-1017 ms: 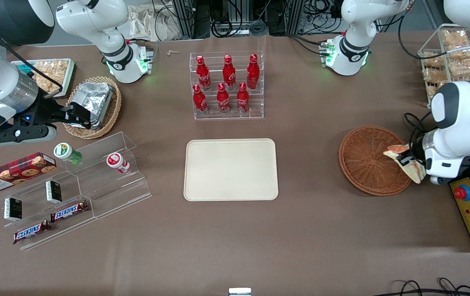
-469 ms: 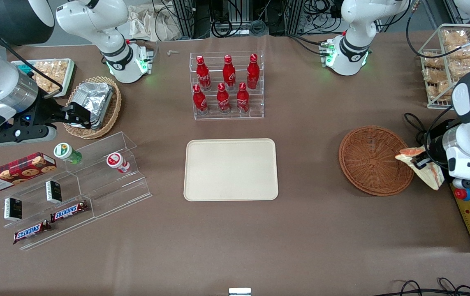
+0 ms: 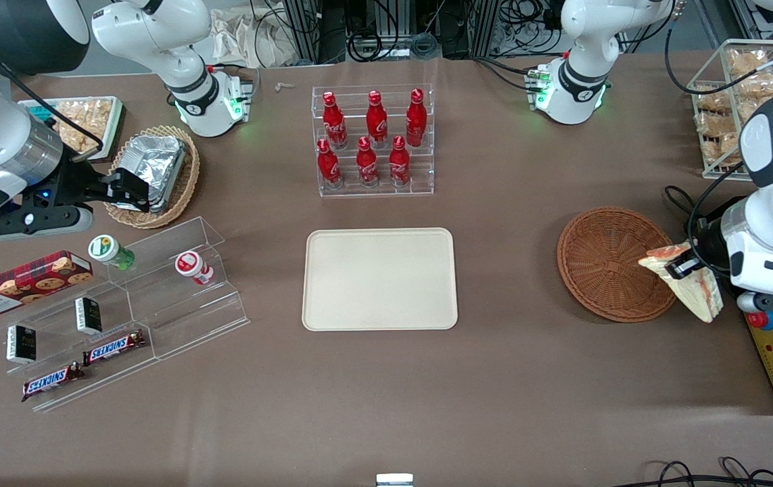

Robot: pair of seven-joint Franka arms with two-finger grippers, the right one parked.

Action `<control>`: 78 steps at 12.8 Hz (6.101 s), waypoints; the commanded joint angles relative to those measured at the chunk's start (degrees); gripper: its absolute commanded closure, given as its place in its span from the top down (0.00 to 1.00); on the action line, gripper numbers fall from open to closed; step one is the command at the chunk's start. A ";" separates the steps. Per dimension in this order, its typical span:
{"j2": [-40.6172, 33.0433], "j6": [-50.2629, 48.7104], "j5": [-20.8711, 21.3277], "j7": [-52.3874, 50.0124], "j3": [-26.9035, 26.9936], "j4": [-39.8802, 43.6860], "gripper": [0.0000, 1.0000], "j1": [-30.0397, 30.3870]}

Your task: Place sandwich from basket to tray

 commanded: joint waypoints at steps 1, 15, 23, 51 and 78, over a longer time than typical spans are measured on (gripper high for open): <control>1.68 -1.63 -0.36 -0.84 -1.92 2.65 0.08 0.04; 10.29 3.37 4.12 -12.36 -15.27 2.03 0.22 -3.83; 20.31 10.50 11.15 -8.49 -23.54 0.98 0.27 -9.87; 37.90 9.11 23.90 -11.56 -23.80 6.86 1.00 -17.54; -10.26 3.47 -0.62 5.46 -1.67 -10.08 1.00 -3.48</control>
